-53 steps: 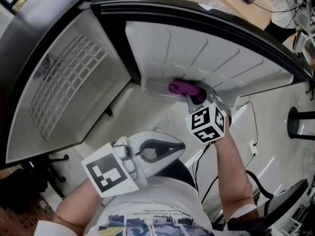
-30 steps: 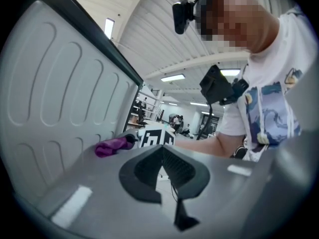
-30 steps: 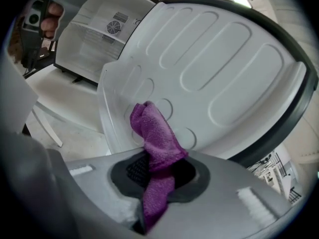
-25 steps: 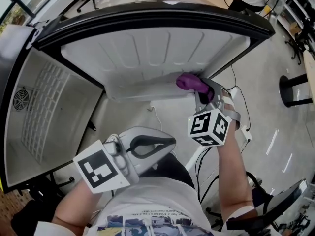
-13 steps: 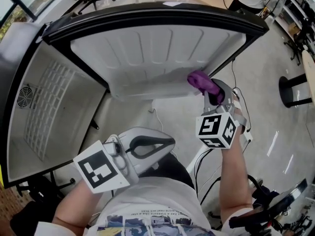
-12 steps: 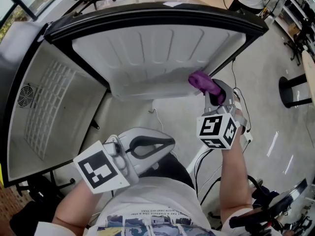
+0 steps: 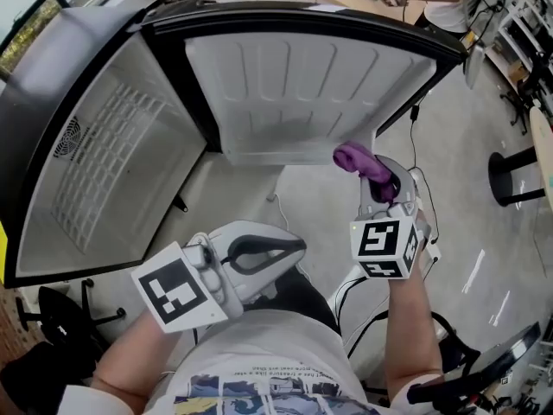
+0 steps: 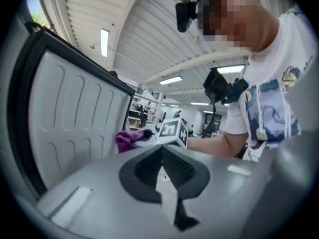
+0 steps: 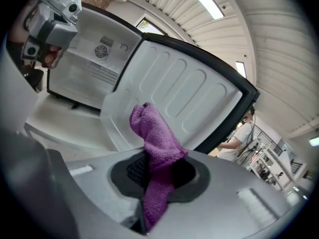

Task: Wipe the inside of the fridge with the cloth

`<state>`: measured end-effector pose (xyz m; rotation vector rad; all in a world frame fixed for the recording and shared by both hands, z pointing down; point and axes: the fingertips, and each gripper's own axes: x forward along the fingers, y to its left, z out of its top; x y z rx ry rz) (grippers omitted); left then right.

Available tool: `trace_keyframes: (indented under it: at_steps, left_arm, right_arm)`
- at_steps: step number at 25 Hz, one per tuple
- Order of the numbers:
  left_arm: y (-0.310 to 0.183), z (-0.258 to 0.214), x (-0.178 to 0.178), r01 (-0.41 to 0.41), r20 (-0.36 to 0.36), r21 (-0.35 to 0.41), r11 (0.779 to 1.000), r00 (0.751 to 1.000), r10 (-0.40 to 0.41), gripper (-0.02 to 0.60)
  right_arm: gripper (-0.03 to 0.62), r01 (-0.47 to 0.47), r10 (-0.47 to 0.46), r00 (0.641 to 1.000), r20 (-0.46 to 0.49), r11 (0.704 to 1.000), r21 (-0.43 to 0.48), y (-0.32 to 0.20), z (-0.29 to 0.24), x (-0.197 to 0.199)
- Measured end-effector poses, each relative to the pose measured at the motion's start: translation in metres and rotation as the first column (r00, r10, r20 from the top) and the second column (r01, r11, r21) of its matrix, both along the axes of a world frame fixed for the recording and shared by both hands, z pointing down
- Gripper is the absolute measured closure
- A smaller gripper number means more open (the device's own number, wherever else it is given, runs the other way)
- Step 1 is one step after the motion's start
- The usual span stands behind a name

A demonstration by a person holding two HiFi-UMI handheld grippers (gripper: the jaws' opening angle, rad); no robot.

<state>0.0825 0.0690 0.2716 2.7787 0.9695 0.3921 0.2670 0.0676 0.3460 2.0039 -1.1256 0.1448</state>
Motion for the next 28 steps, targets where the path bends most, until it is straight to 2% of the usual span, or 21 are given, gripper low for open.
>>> trace_keyframes:
  at_steps: [4, 7, 11, 16, 22, 28]
  left_arm:
    - [-0.001, -0.003, -0.019, 0.026, -0.017, 0.008, 1.000, 1.000, -0.025, 0.575]
    - [-0.004, -0.003, -0.035, 0.049, -0.016, 0.009, 0.999, 0.999, -0.049, 0.575]
    - [-0.010, 0.002, -0.054, 0.095, -0.001, 0.014, 0.995, 0.995, -0.095, 0.575]
    - [-0.024, 0.006, -0.071, 0.153, 0.017, 0.017, 0.988, 0.988, -0.154, 0.575]
    - [-0.041, 0.013, -0.086, 0.227, 0.046, 0.022, 0.974, 0.973, -0.228, 0.575]
    - [-0.049, 0.018, -0.089, 0.260, 0.073, 0.028, 0.965, 0.962, -0.261, 0.575]
  right_arm:
    - [0.539, 0.058, -0.060, 0.990, 0.124, 0.998, 0.019, -0.019, 0.023, -0.038]
    - [0.539, 0.105, -0.104, 0.982, 0.160, 0.994, 0.003, -0.036, 0.045, -0.063]
    - [0.539, 0.201, -0.195, 0.975, 0.109, 0.978, -0.048, -0.071, 0.073, -0.090]
    - [0.539, 0.253, -0.252, 0.967, 0.023, 0.963, -0.095, -0.113, 0.096, -0.097]
    - [0.539, 0.320, -0.326, 0.944, -0.040, 0.941, -0.111, -0.168, 0.111, -0.112]
    - [0.539, 0.386, -0.401, 0.908, -0.120, 0.913, -0.130, -0.205, 0.125, -0.131]
